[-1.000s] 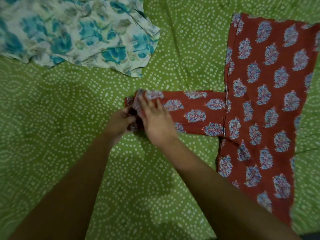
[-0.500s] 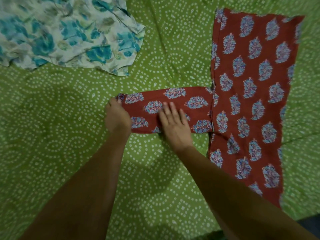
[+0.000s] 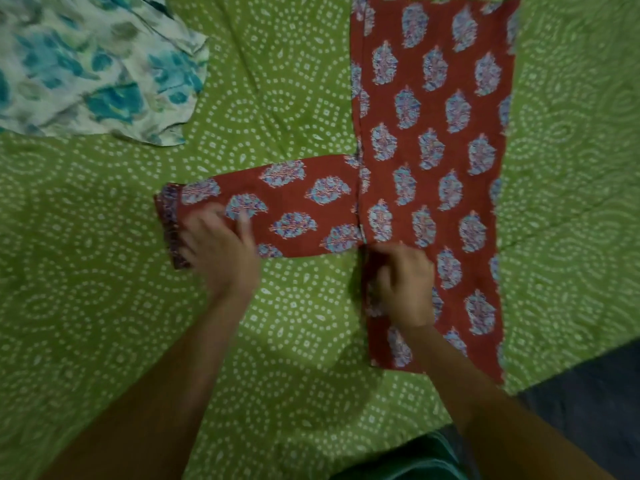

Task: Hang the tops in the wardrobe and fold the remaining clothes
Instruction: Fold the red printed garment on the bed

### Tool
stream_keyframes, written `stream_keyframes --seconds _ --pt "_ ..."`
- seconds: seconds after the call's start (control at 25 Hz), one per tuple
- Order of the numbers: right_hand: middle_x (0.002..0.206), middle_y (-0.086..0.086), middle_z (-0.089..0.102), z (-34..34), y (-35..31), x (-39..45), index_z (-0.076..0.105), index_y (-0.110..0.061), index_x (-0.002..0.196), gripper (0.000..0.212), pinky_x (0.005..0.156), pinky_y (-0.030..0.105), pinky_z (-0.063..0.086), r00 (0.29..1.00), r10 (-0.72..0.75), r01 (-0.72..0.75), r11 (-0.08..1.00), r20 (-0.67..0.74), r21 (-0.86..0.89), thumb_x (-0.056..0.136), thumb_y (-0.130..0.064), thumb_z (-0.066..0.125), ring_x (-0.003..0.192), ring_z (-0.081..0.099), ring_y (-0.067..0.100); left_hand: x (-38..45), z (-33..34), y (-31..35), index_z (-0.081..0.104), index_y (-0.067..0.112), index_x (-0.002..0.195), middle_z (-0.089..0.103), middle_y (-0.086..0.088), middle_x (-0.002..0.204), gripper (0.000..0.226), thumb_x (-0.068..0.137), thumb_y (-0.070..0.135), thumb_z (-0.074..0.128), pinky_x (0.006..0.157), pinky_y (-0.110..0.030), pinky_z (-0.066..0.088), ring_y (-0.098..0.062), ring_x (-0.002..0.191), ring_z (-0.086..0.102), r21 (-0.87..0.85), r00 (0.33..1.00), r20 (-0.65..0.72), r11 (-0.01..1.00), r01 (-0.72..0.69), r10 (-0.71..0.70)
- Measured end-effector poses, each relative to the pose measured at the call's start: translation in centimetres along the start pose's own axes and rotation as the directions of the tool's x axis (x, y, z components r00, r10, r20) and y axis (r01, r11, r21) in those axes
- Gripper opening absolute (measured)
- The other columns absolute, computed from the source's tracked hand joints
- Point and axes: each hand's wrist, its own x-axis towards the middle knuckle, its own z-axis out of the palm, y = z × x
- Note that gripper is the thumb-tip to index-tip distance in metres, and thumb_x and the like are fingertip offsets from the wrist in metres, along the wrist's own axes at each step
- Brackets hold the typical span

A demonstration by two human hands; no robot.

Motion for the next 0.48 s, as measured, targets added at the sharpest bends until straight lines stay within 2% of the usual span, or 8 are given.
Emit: stream_keyframes --seconds 0.04,0.08,0.12,0.16,0.2,0.28,0.36,0.48 --pt "0.103 0.010 0.063 -1.7 2.1 -0.4 0.062 -0.012 0.111 0.032 0.088 0.041 0.039 0.966 0.228 -0.232 0.973 -0.119 -0.015 0.083 -0.017 0.047 0.101 0.048 0.021 -3.0 0.2 1.4 0.054 0.016 0.099 0.058 -0.011 0.101 0.034 0.097 0.045 0.037 0.081 -0.042 0.041 -0.031 0.095 0.053 -0.127 0.988 0.104 0.987 -0.101 0.114" --pt "0.108 0.012 0.059 -3.2 4.2 -0.9 0.058 -0.010 0.114 0.031 0.092 0.045 0.035 0.891 0.416 -0.428 0.903 -0.181 -0.034 0.086 -0.022 0.050 0.107 0.047 0.026 -6.1 0.3 2.7 0.055 0.018 0.092 0.060 -0.006 0.091 0.033 0.097 0.046 0.038 0.073 -0.040 0.046 -0.027 0.085 0.056 -0.218 0.952 0.254 0.969 -0.115 0.170" --pt "0.115 0.016 0.054 -4.6 6.5 -1.9 0.053 -0.008 0.119 0.039 0.096 0.048 0.033 0.819 0.544 -0.561 0.826 -0.184 -0.058 0.088 -0.032 0.051 0.113 0.045 0.032 -9.3 0.6 4.0 0.057 0.020 0.090 0.062 -0.003 0.084 0.033 0.096 0.048 0.040 0.066 -0.036 0.048 -0.024 0.078 0.059 -0.257 0.893 0.418 0.965 -0.060 0.167" --pt "0.121 0.018 0.048 -5.9 8.5 -3.0 0.047 -0.006 0.124 0.054 0.099 0.050 0.031 0.789 0.601 -0.613 0.783 -0.127 -0.101 0.087 -0.046 0.048 0.117 0.043 0.037 -12.1 0.8 5.1 0.059 0.022 0.089 0.064 -0.002 0.081 0.034 0.093 0.052 0.044 0.061 -0.032 0.047 -0.022 0.074 0.061 -0.240 0.813 0.569 0.970 0.024 0.121" --pt "0.126 0.019 0.044 -7.0 10.2 -4.3 0.043 -0.006 0.128 0.068 0.100 0.052 0.031 0.811 0.584 -0.579 0.794 -0.027 -0.186 0.084 -0.059 0.043 0.119 0.040 0.038 -14.3 1.0 6.2 0.060 0.021 0.088 0.066 -0.001 0.080 0.038 0.089 0.057 0.049 0.059 -0.028 0.044 -0.021 0.073 0.062 -0.183 0.718 0.693 0.978 0.098 0.058" --pt "0.135 0.018 0.039 -9.0 13.2 -7.2 0.038 -0.012 0.136 0.084 0.100 0.055 0.034 0.881 0.392 -0.263 0.871 0.264 -0.415 0.079 -0.073 0.036 0.120 0.038 0.037 -17.0 1.3 7.8 0.060 0.021 0.081 0.066 0.001 0.078 0.045 0.080 0.066 0.057 0.058 -0.026 0.041 -0.020 0.074 0.063 -0.083 0.573 0.819 0.982 0.172 -0.031" --pt "0.141 0.015 0.036 -10.7 15.7 -9.1 0.035 -0.019 0.141 0.090 0.096 0.057 0.038 0.816 0.201 0.134 0.845 0.541 -0.517 0.077 -0.082 0.033 0.122 0.039 0.039 -17.2 1.5 8.8 0.064 0.021 0.077 0.067 0.002 0.078 0.042 0.076 0.063 0.065 0.056 -0.024 0.042 -0.017 0.071 0.062 -0.045 0.474 0.878 0.975 0.219 -0.066" --pt "0.146 0.011 0.035 -12.2 17.4 -9.3 0.036 -0.024 0.144 0.088 0.093 0.055 0.042 0.741 0.103 0.348 0.786 0.664 -0.511 0.080 -0.083 0.022 0.124 0.044 0.039 -16.5 1.8 9.4 0.070 0.013 0.107 0.070 -0.001 0.103 0.042 0.076 0.041 0.077 0.068 -0.018 0.047 -0.016 0.087 0.065 -0.040 0.265 0.962 0.925 0.378 -0.066"
